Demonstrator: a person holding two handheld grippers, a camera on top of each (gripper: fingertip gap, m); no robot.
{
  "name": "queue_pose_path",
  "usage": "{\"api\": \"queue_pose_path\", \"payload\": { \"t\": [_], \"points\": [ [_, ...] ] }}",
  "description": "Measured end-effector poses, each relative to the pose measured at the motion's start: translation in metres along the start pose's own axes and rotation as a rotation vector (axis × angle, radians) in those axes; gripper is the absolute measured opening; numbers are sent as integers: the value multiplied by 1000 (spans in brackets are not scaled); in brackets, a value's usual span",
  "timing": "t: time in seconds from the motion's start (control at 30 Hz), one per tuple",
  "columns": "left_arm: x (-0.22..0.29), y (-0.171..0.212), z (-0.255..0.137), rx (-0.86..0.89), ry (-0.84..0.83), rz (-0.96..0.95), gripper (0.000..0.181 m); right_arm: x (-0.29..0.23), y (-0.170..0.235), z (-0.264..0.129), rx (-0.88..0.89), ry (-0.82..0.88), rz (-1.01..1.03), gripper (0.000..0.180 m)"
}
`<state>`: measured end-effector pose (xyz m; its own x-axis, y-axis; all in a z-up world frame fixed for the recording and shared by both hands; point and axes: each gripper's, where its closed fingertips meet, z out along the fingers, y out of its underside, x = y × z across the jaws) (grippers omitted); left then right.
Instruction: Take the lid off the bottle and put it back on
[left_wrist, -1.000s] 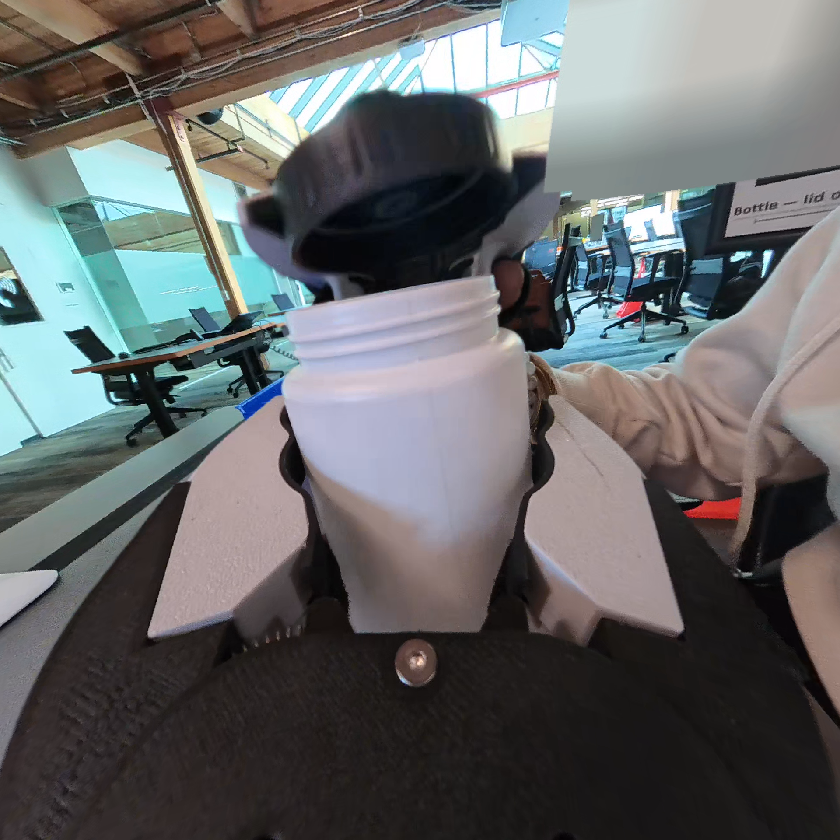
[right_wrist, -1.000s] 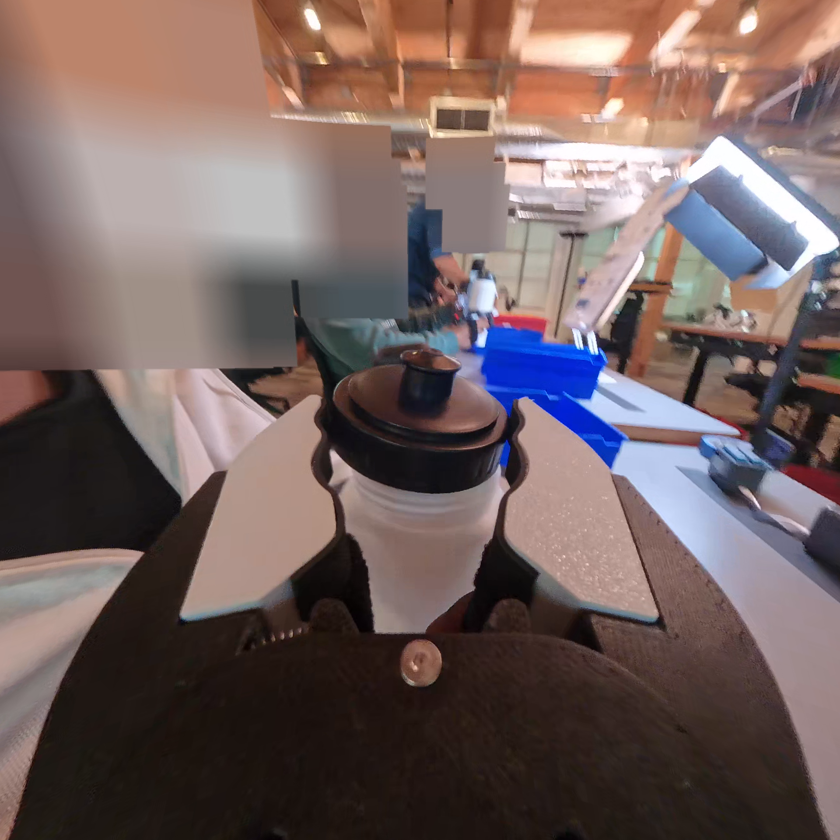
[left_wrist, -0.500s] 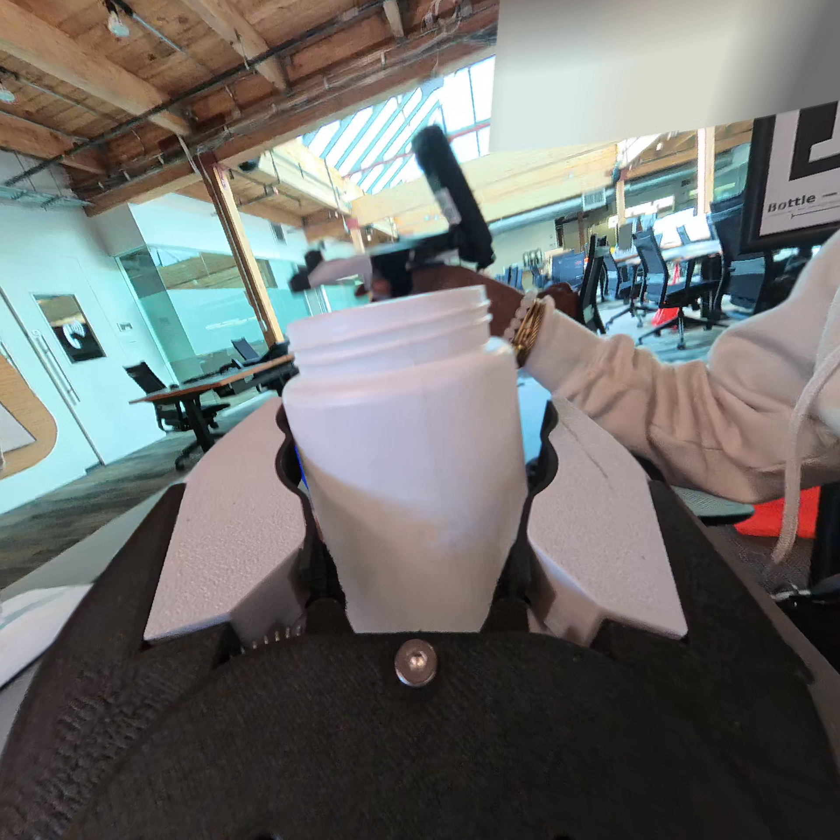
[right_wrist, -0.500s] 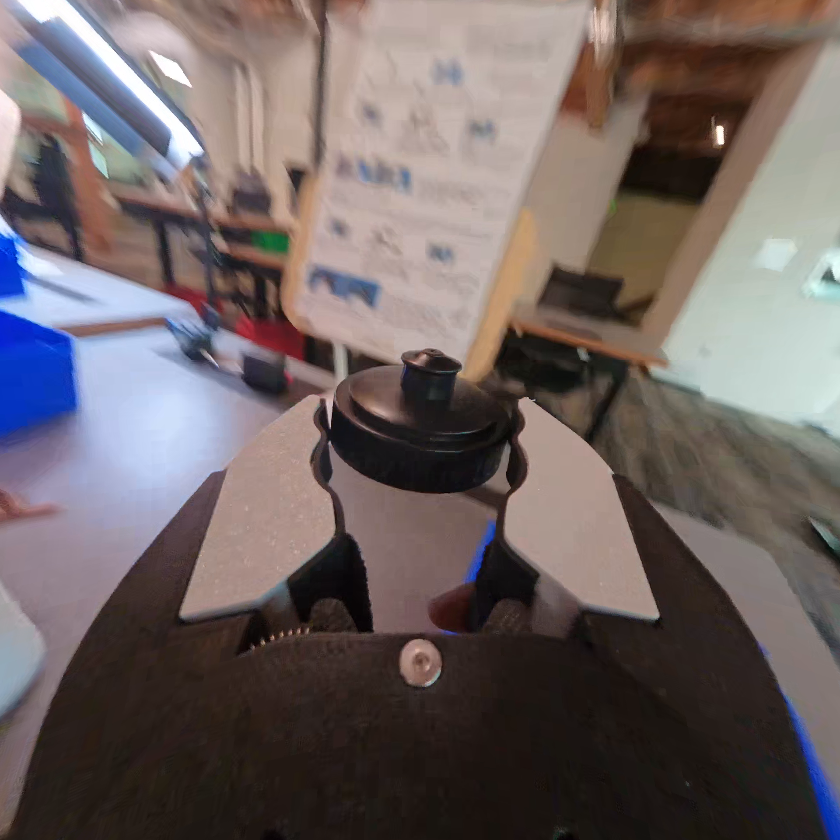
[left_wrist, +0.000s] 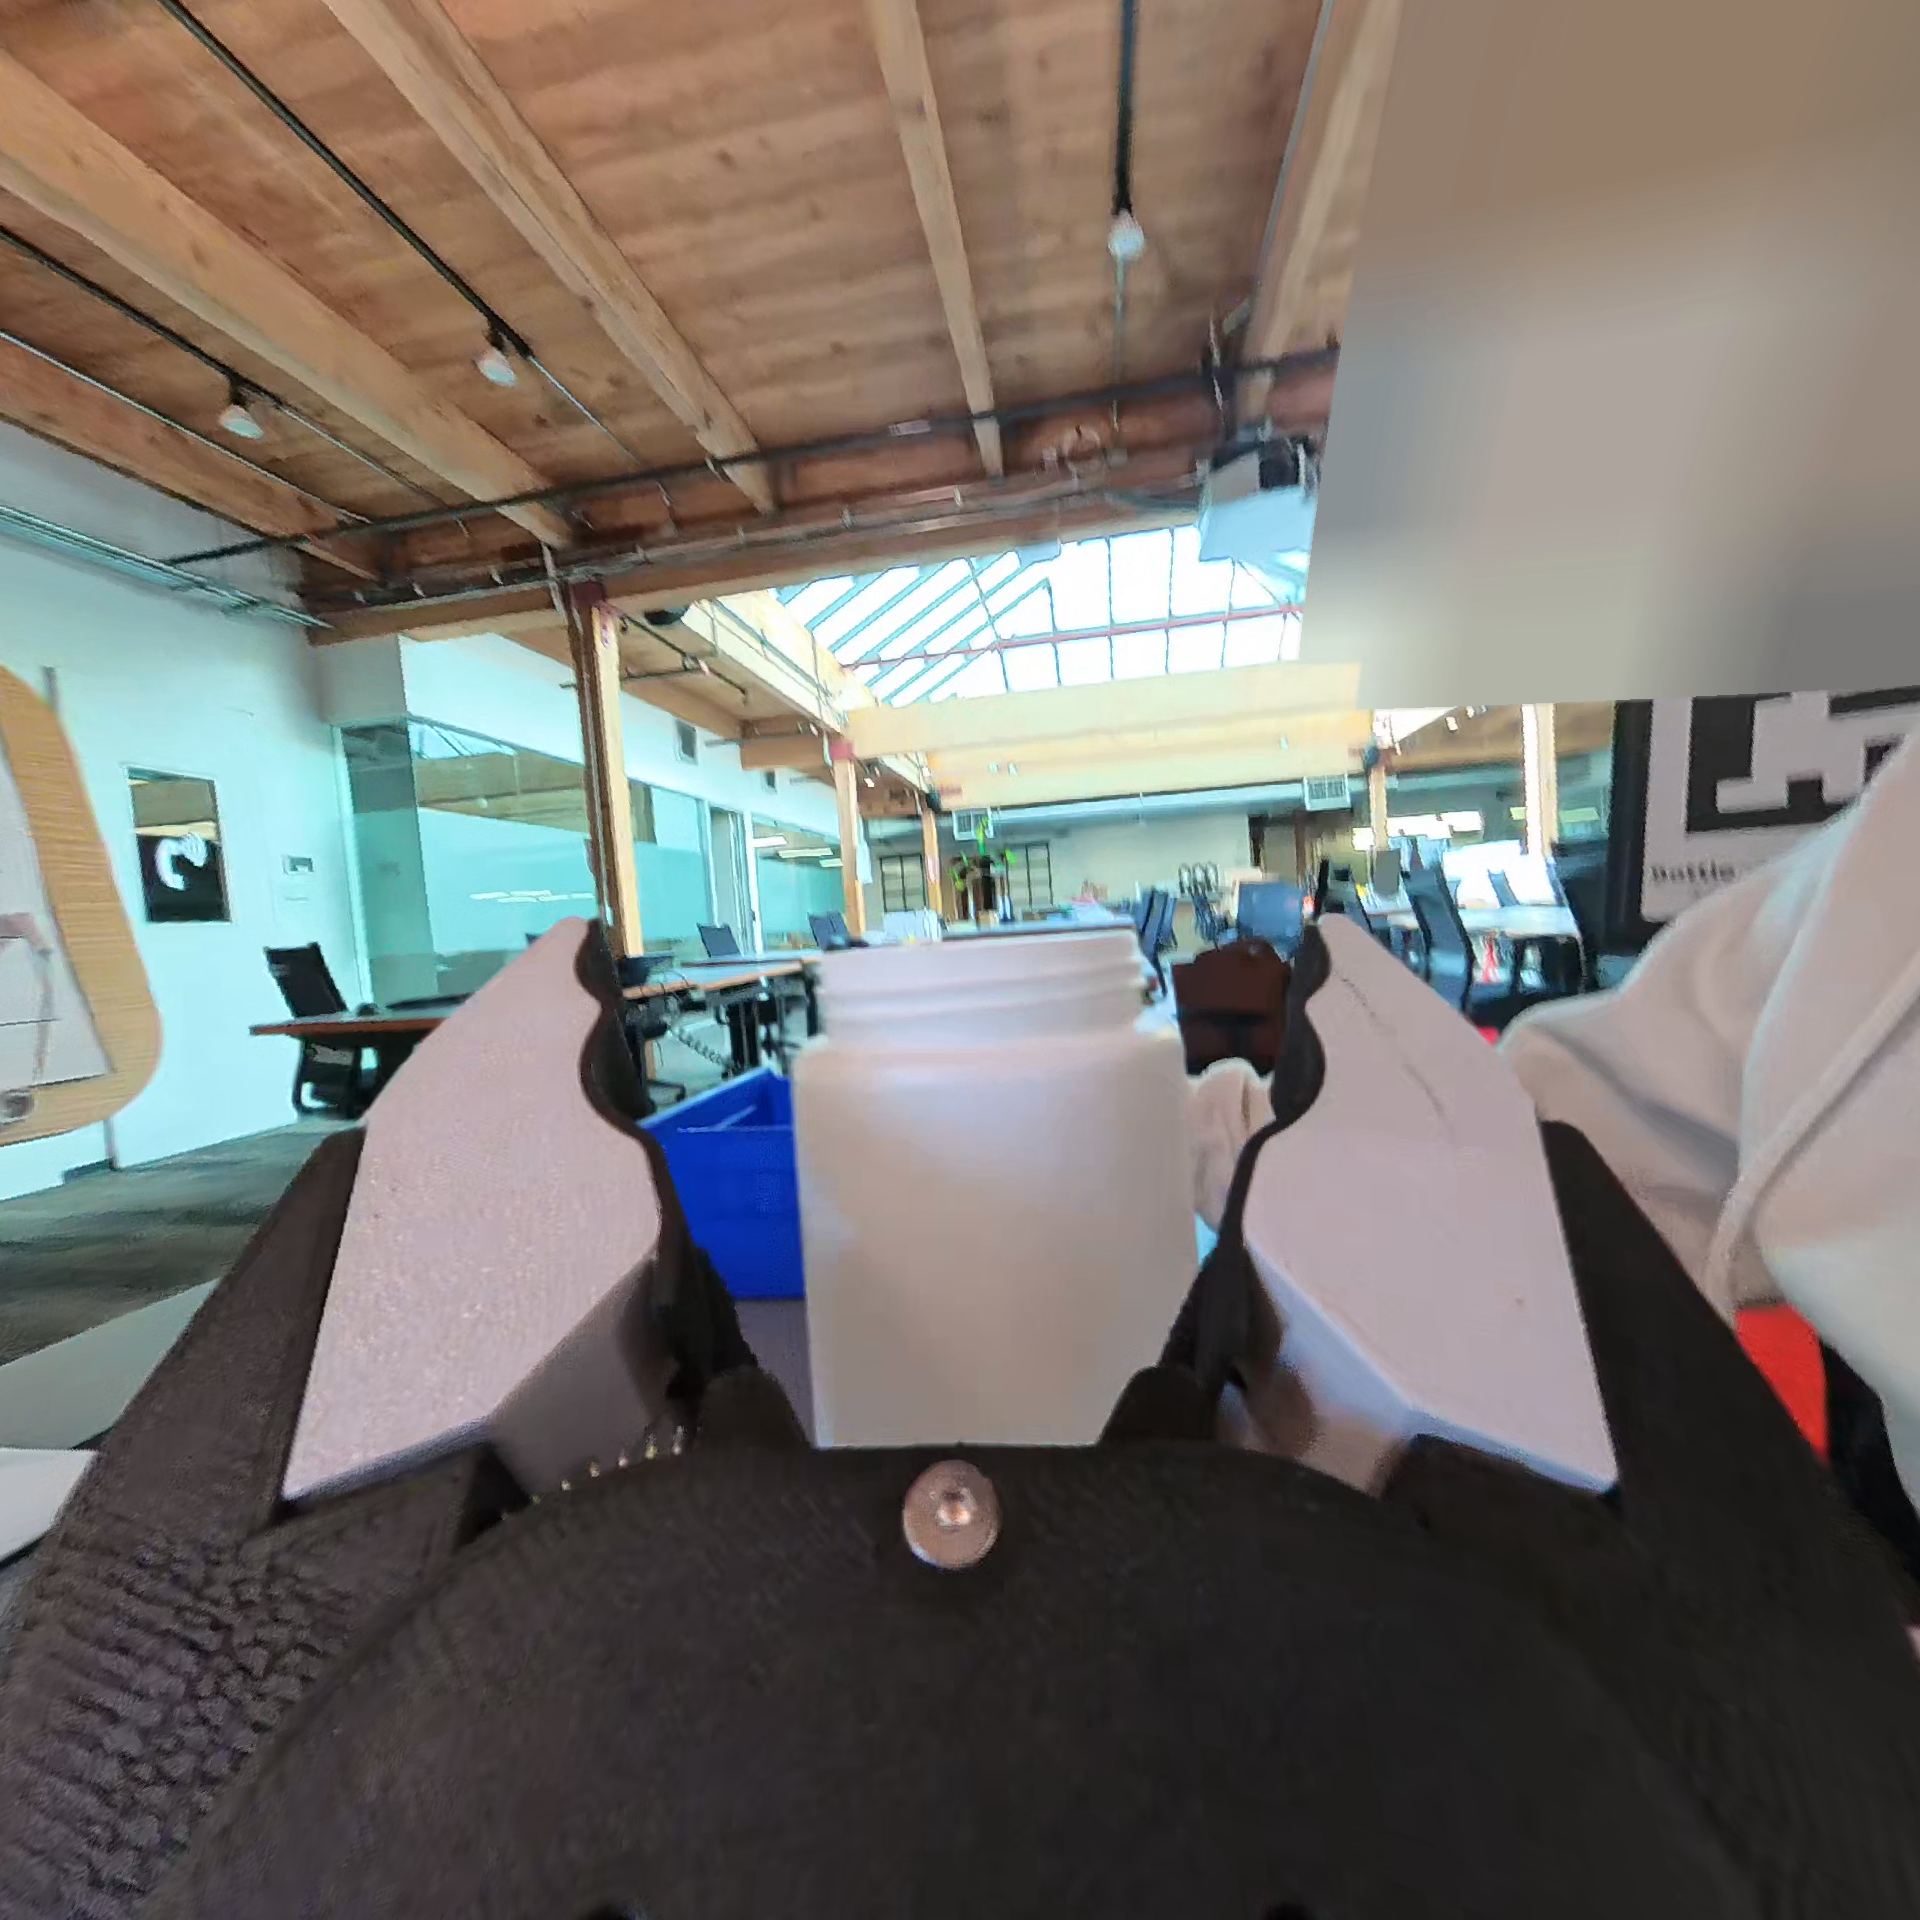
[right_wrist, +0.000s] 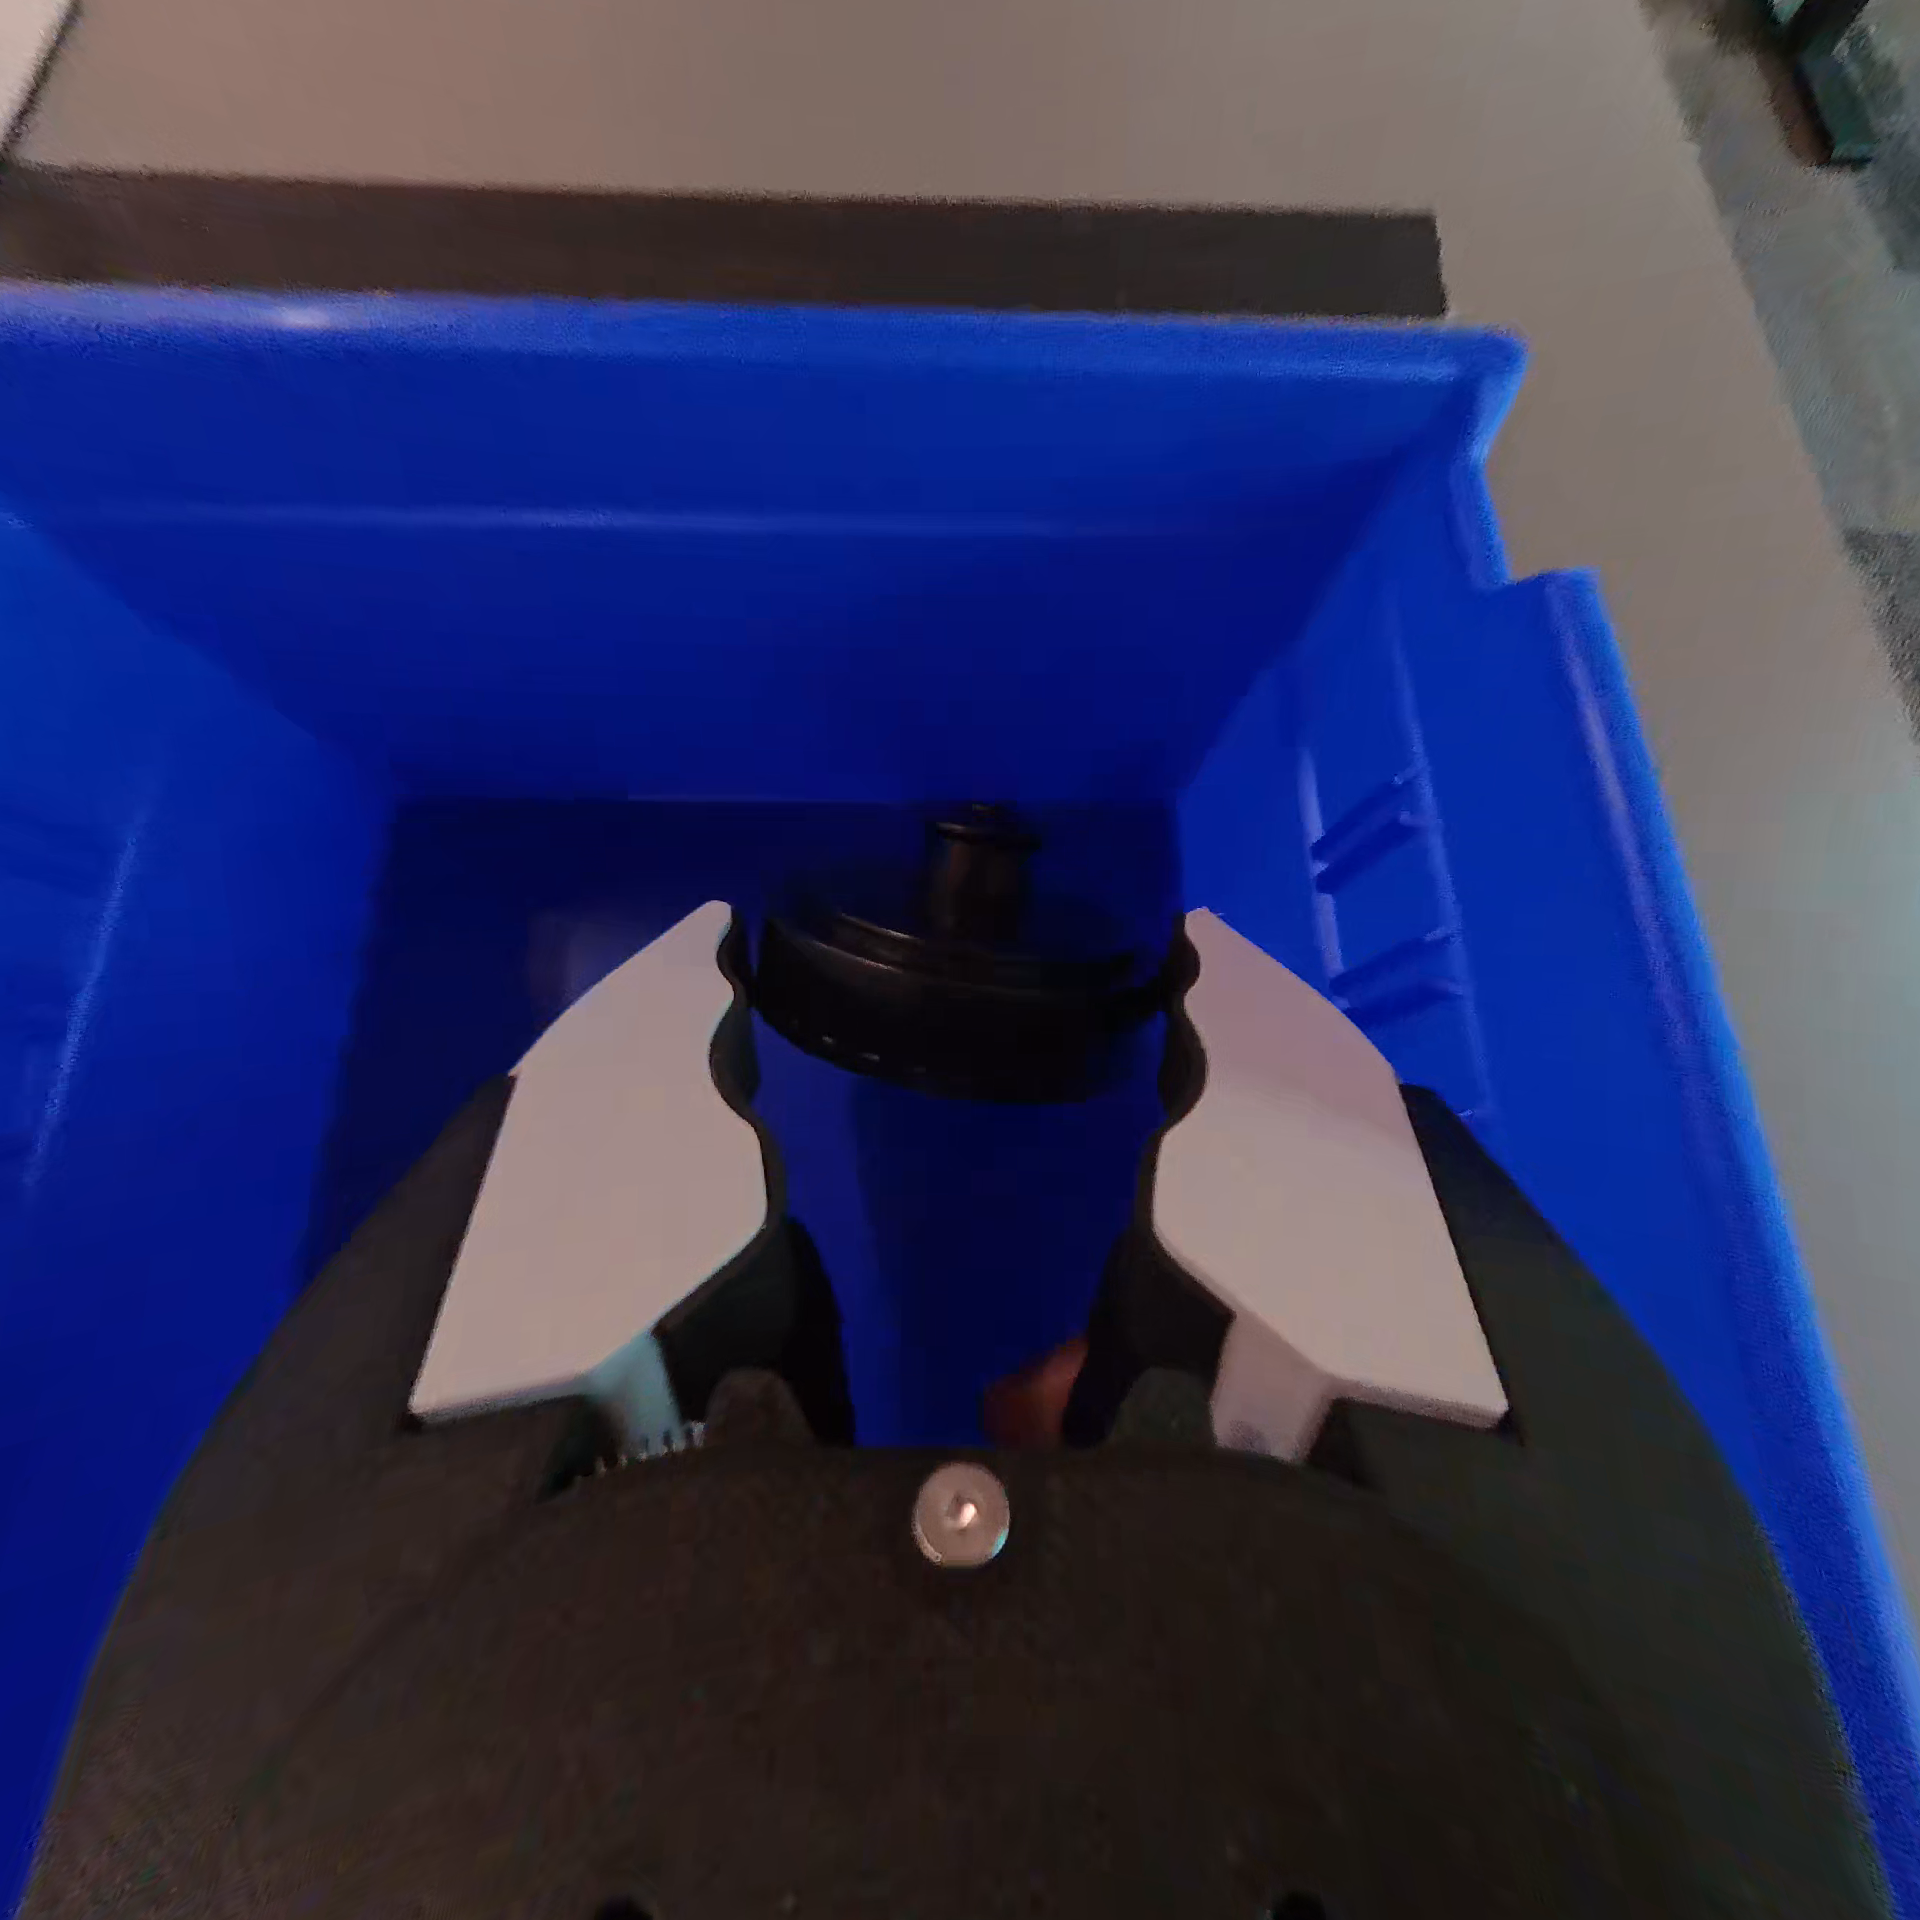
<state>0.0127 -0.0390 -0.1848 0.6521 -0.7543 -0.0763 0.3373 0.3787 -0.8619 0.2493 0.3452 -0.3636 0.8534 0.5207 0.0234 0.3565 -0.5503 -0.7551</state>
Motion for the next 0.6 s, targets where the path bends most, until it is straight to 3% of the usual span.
{"api": "queue_pose_path", "payload": {
  "t": [0.23,0.3,0.4,0.47,0.53,0.6],
  "points": [
    [-19,-20,-10,109,-92,-37,118,1,28,11,-149,13,-21,85],
    [-22,-21,-11,114,-108,-33,117,2,16,3,-94,27,-21,93],
    [-37,-18,-14,107,-196,-26,113,-11,-29,-27,130,24,-70,105],
    [-61,-11,-22,78,-347,-18,108,-42,-68,-65,338,-30,-184,108],
    [-79,-10,-33,94,-446,-49,103,-101,-104,-117,576,-175,-372,113],
    [-92,-14,-44,137,-509,-105,103,-185,-112,-178,755,-442,-628,113]
  ]
}}
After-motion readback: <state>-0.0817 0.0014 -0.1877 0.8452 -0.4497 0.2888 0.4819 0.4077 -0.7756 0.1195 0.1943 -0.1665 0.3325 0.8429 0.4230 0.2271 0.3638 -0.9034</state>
